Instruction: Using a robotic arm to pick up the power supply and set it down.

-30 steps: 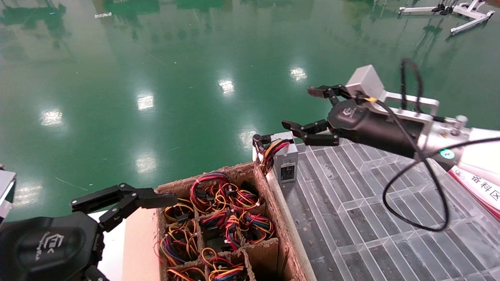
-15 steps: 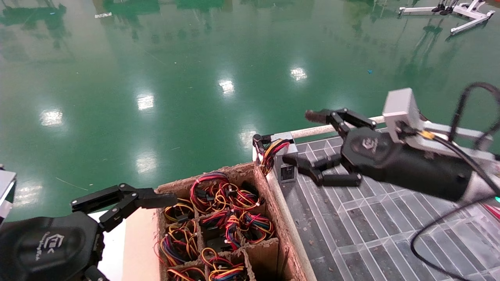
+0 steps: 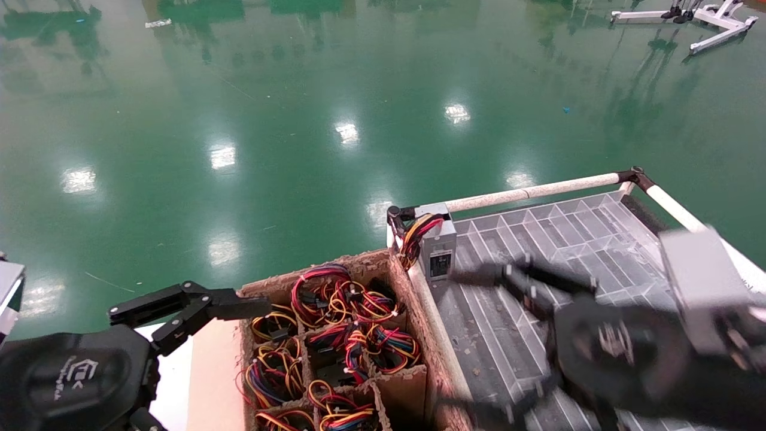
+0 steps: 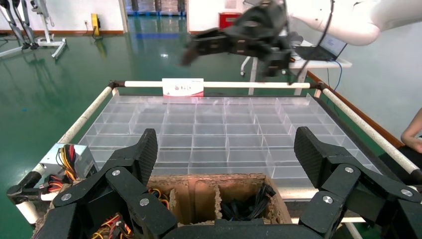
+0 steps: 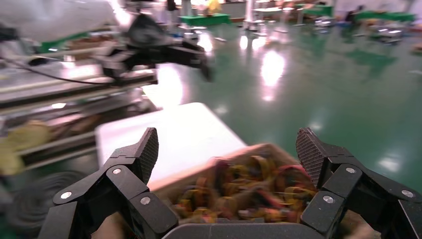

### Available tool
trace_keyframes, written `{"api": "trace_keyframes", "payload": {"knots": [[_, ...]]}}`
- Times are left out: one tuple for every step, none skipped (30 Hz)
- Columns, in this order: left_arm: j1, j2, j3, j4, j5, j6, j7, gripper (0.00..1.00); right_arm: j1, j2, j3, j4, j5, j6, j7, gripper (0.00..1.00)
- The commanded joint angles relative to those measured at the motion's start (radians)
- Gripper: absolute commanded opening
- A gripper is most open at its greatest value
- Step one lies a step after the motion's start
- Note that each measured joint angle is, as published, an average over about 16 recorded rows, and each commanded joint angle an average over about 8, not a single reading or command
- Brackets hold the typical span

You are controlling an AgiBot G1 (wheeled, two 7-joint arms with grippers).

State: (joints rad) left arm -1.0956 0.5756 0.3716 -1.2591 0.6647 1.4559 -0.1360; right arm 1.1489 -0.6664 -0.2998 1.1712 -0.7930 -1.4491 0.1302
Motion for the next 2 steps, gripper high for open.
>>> {"api": "trace_keyframes", "payload": {"knots": [[0.000, 0.000, 0.000, 0.000, 0.000, 0.000, 0.000, 1.00, -0.048, 0.036, 0.013, 0.073, 0.040, -0.030, 0.037, 1.00], [0.000, 0.000, 0.000, 0.000, 0.000, 0.000, 0.000, 1.00, -0.055, 0.041, 0.015, 0.083, 0.046, -0.034, 0.042, 1.00]]}}
